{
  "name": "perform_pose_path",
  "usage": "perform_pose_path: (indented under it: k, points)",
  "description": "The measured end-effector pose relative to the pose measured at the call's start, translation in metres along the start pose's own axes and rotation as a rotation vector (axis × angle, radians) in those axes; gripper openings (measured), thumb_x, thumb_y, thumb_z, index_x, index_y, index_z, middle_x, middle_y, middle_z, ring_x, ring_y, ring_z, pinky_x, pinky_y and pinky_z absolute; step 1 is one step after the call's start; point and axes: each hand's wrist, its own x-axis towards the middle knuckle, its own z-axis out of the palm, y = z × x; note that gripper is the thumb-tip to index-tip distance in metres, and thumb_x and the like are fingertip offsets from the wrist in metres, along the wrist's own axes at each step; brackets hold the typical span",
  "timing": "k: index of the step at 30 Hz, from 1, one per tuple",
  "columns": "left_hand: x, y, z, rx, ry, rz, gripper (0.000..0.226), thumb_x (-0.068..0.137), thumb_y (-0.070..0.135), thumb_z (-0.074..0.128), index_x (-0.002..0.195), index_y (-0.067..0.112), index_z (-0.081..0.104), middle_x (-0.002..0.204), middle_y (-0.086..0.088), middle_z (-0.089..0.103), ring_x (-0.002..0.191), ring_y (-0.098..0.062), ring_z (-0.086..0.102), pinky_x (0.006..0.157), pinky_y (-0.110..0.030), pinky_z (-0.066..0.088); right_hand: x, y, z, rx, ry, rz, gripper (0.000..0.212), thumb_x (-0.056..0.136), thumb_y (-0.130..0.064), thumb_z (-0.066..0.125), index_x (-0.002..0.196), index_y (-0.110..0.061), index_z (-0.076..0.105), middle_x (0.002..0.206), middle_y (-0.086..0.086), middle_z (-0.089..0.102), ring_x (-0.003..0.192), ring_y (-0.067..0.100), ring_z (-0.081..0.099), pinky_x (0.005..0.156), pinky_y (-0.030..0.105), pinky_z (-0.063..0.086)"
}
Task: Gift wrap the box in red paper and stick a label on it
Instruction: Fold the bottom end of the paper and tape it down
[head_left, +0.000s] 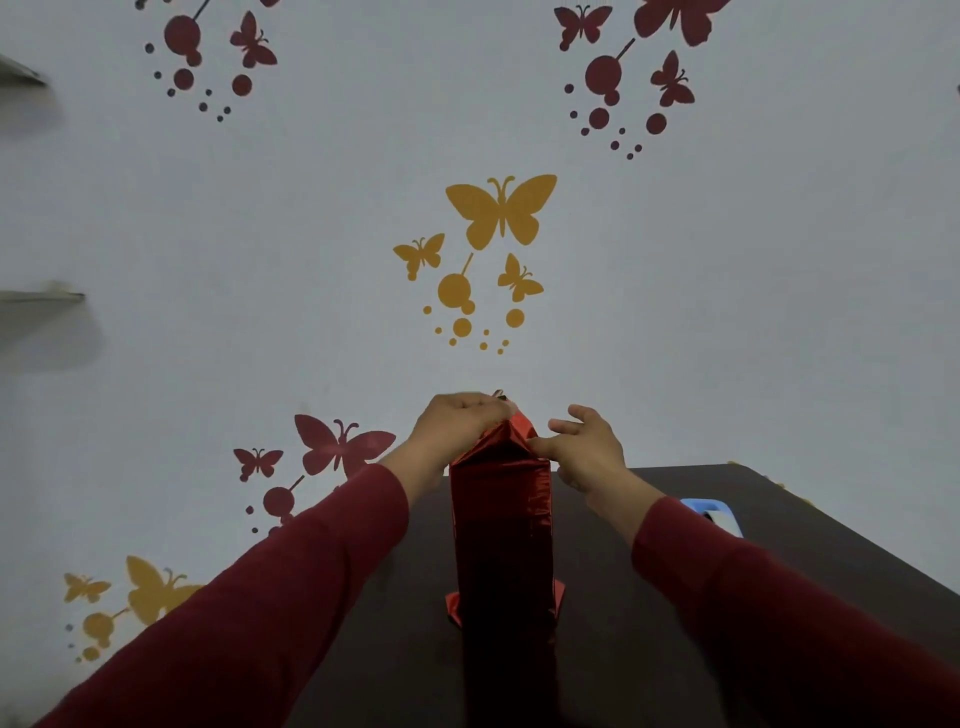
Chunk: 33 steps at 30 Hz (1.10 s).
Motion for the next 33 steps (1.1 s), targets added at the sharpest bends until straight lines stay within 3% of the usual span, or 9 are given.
perform_pose_path:
  k: [4,8,12,15,18,23,26,30,33]
  points:
    - [0.001,-0.007,0.005,-0.066,-0.039,-0.083,0.017,0.086,0.021,0.079,0.102,0.016,0.082,0.093,0.005,0.076,0.075,-0.001,0.071,0.055,-0.011,0.05,-0.003,-0.003,0.0,-0.045,0.0,-0.026,0.095,0.075,-0.01,0.088,0.154,-0.018,0.037,0.142,0.001,0.059,0.117,0.022,0.062,0.078,0.031,0.048]
    - [0.004,-0.012,0.002,-0.073,-0.057,-0.152,0.026,0.079,0.008,0.072,0.097,0.022,0.083,0.103,0.006,0.075,0.104,-0.013,0.066,0.089,-0.028,0.051,-0.008,-0.007,-0.002,-0.099,-0.004,-0.082,0.101,0.072,-0.013,0.092,0.155,-0.017,0.036,0.142,0.001,0.058,0.102,0.014,0.058,0.086,0.03,0.046]
    - [0.001,-0.02,0.002,-0.078,-0.069,-0.136,0.025,0.081,0.012,0.076,0.101,0.025,0.082,0.103,0.012,0.072,0.105,-0.007,0.06,0.08,-0.024,0.04,-0.009,-0.007,-0.002,-0.094,-0.013,-0.086,0.102,0.071,-0.015,0.093,0.155,-0.018,0.035,0.143,0.001,0.057,0.109,0.017,0.058,0.088,0.032,0.048]
    - [0.004,-0.022,-0.002,-0.191,-0.024,-0.109,0.028,0.086,0.015,0.076,0.111,0.028,0.078,0.104,0.009,0.071,0.096,-0.007,0.063,0.078,-0.024,0.047,-0.006,-0.005,-0.001,-0.075,-0.009,-0.06,0.098,0.074,-0.013,0.09,0.155,-0.02,0.036,0.144,0.001,0.057,0.12,0.022,0.059,0.099,0.041,0.053]
    - [0.017,-0.02,-0.009,-0.199,0.044,-0.148,0.048,0.089,0.004,0.064,0.128,0.032,0.068,0.107,0.006,0.066,0.101,-0.014,0.064,0.086,-0.036,0.05,-0.004,-0.001,-0.001,-0.012,-0.016,-0.024,0.097,0.076,-0.01,0.089,0.156,-0.019,0.035,0.146,0.002,0.056,0.124,0.025,0.06,0.095,0.039,0.053]
    - [0.041,-0.017,-0.005,-0.021,-0.114,-0.198,0.06,0.09,0.013,0.067,0.144,0.033,0.05,0.108,0.004,0.064,0.096,-0.013,0.062,0.076,-0.032,0.047,-0.011,-0.001,-0.005,0.145,-0.048,0.039,0.098,0.078,-0.012,0.089,0.157,-0.02,0.032,0.149,0.0,0.053,0.12,0.02,0.062,0.091,0.038,0.055]
    - [0.055,-0.01,-0.001,0.123,-0.176,-0.126,0.049,0.091,0.011,0.065,0.135,0.031,0.062,0.111,-0.002,0.07,0.087,-0.014,0.065,0.073,-0.027,0.052,-0.014,-0.003,-0.006,0.204,-0.048,0.077,0.1,0.077,-0.012,0.089,0.158,-0.019,0.03,0.152,0.001,0.05,0.122,0.02,0.062,0.096,0.04,0.053]
    - [0.07,0.002,-0.001,0.187,-0.149,-0.012,0.025,0.088,0.008,0.07,0.108,0.021,0.078,0.091,0.0,0.073,0.073,-0.012,0.062,0.065,-0.024,0.05,-0.016,-0.005,-0.006,0.2,-0.043,0.097,0.095,0.081,-0.004,0.084,0.158,-0.018,0.031,0.151,0.002,0.051,0.1,0.012,0.066,0.072,0.031,0.054]
    - [0.082,0.0,-0.005,0.179,-0.091,0.021,0.018,0.083,0.008,0.075,0.094,0.021,0.081,0.081,0.004,0.075,0.079,-0.013,0.066,0.071,-0.031,0.054,-0.014,-0.004,-0.007,0.199,-0.035,0.117,0.093,0.081,0.002,0.081,0.157,-0.017,0.032,0.15,0.003,0.052,0.084,0.007,0.063,0.091,0.044,0.058]
